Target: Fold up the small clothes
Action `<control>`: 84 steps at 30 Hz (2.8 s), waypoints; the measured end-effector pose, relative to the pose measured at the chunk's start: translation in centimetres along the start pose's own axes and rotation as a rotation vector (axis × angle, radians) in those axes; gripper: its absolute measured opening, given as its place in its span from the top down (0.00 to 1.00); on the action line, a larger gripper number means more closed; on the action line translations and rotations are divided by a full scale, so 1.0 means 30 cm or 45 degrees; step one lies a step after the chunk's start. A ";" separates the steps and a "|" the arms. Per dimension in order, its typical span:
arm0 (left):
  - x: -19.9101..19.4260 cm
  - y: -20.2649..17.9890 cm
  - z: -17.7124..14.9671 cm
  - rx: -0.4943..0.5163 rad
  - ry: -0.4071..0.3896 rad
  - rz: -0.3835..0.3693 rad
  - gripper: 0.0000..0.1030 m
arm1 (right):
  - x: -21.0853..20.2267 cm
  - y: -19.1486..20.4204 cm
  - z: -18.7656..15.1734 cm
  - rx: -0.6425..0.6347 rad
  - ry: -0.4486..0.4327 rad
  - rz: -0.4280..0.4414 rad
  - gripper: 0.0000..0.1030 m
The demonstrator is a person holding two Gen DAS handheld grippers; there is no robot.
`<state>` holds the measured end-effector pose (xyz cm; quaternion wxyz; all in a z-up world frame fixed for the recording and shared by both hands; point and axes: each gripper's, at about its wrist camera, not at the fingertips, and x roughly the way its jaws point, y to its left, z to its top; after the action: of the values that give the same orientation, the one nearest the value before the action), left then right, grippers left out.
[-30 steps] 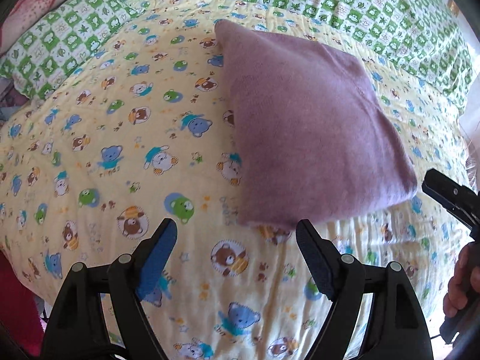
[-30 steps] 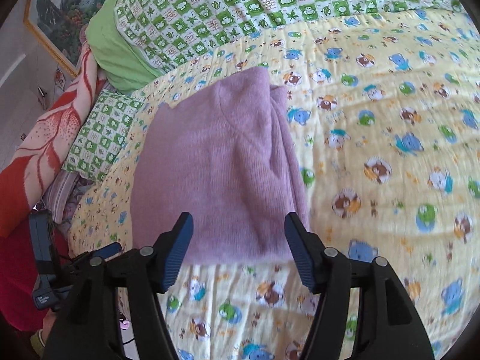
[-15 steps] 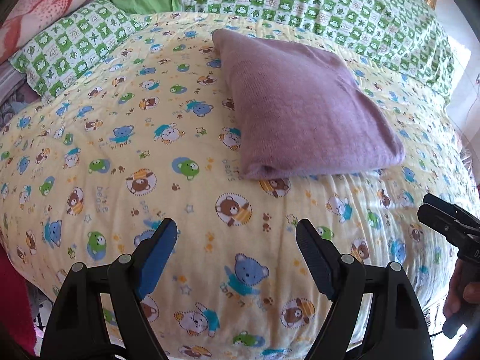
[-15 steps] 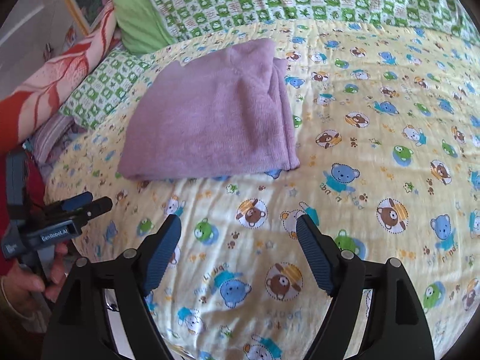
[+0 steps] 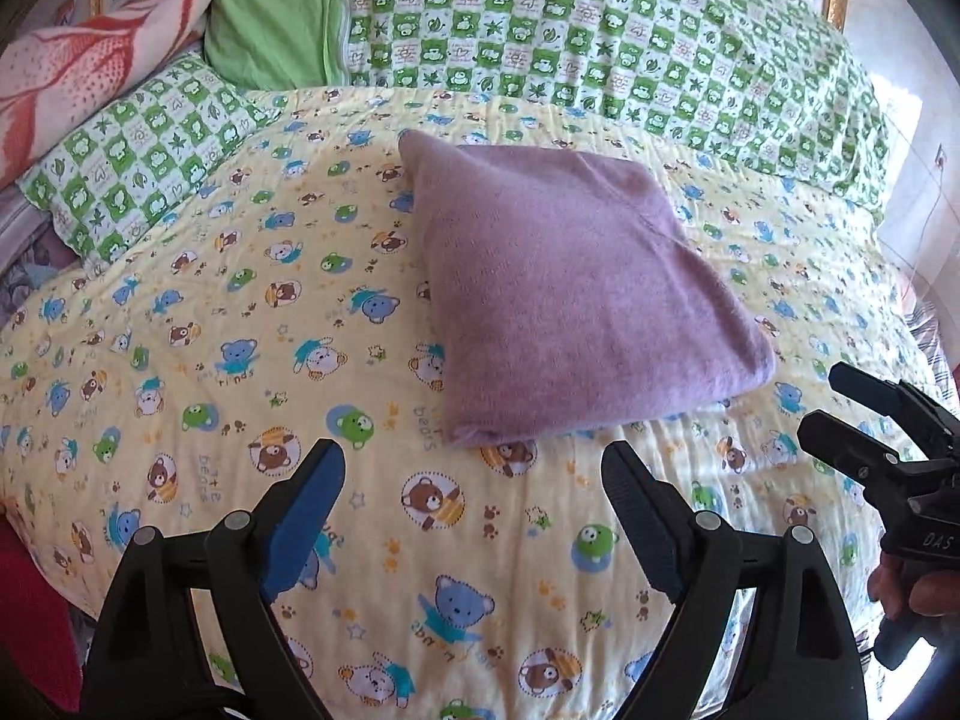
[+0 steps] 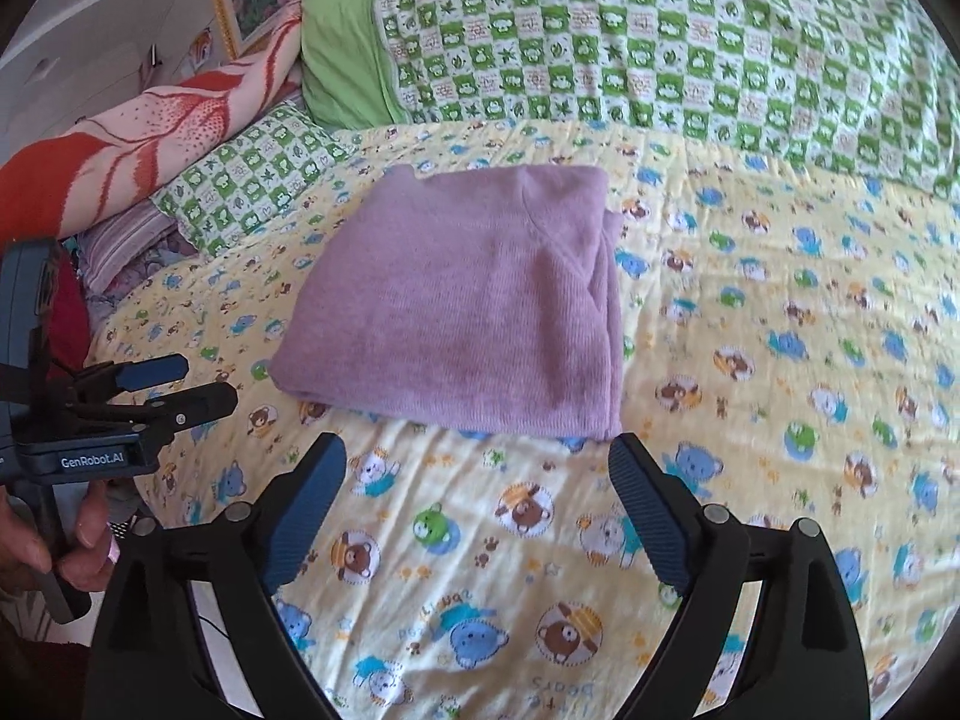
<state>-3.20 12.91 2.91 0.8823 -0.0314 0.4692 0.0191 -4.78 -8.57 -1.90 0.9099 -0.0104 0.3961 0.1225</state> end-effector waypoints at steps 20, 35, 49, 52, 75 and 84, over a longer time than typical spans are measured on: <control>0.066 -0.009 -0.016 -0.004 0.004 0.053 0.14 | 0.096 0.010 0.016 -0.042 0.026 -0.019 0.11; 0.009 -0.051 -0.007 0.045 -0.072 0.074 0.14 | 0.130 -0.002 0.027 -0.021 0.047 -0.024 0.10; -0.010 -0.057 -0.017 0.052 -0.080 0.083 0.14 | 0.127 -0.006 0.040 -0.016 0.034 -0.018 0.09; -0.014 -0.061 -0.016 0.055 -0.083 0.083 0.14 | 0.120 -0.001 0.040 -0.006 0.027 -0.020 0.09; -0.040 -0.096 -0.026 0.050 -0.098 0.096 0.13 | 0.090 0.000 0.050 0.005 0.001 -0.003 0.09; -0.044 -0.112 -0.027 0.059 -0.096 0.100 0.13 | 0.078 -0.005 0.051 0.013 -0.005 -0.006 0.09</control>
<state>-4.40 9.49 3.69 0.8985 0.0083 0.4368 0.0438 -2.11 -8.03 -2.55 0.9111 -0.0065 0.3948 0.1184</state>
